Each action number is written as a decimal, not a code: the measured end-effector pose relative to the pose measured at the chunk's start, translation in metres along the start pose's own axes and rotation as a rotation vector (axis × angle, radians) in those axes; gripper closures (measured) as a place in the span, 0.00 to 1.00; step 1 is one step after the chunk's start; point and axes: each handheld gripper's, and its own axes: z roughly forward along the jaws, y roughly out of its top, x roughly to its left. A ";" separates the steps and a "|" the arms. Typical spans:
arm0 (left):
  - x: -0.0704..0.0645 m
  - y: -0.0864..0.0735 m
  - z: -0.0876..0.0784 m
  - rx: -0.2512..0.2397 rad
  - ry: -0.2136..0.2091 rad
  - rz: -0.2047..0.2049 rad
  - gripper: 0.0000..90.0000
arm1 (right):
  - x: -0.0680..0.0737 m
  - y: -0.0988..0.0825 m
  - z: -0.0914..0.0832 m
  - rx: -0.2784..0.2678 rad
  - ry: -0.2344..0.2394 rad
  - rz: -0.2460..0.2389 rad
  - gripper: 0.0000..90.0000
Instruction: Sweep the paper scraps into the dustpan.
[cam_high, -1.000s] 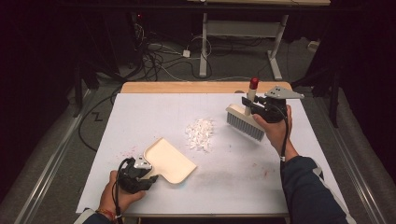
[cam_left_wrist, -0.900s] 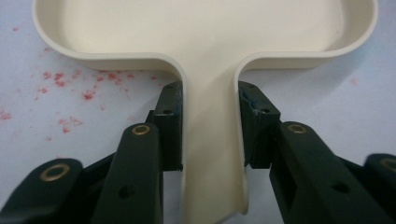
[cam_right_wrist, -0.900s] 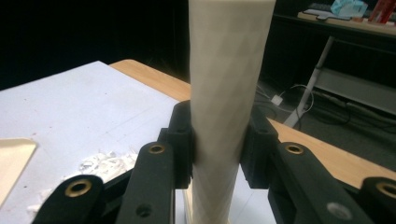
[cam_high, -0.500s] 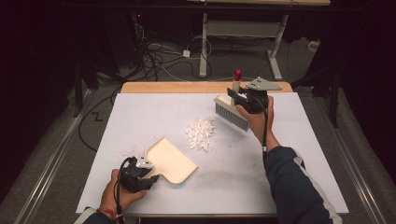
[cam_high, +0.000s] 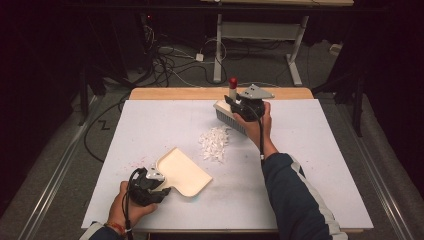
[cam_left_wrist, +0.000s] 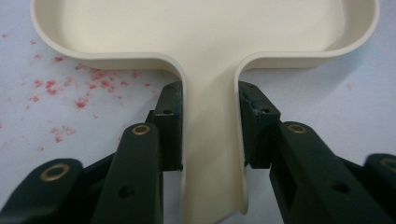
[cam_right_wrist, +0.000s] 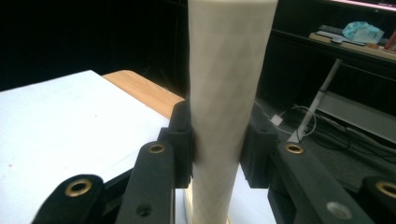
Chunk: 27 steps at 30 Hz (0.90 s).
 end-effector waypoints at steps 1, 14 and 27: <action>0.000 0.001 0.000 0.003 0.001 0.007 0.71 | 0.001 0.000 0.000 0.000 0.017 0.005 0.78; 0.000 0.007 0.001 0.024 -0.009 -0.005 0.71 | 0.034 -0.006 -0.012 0.019 0.131 -0.047 0.77; 0.001 0.025 0.000 0.072 -0.013 0.006 0.71 | 0.059 -0.005 -0.020 -0.006 0.201 -0.063 0.77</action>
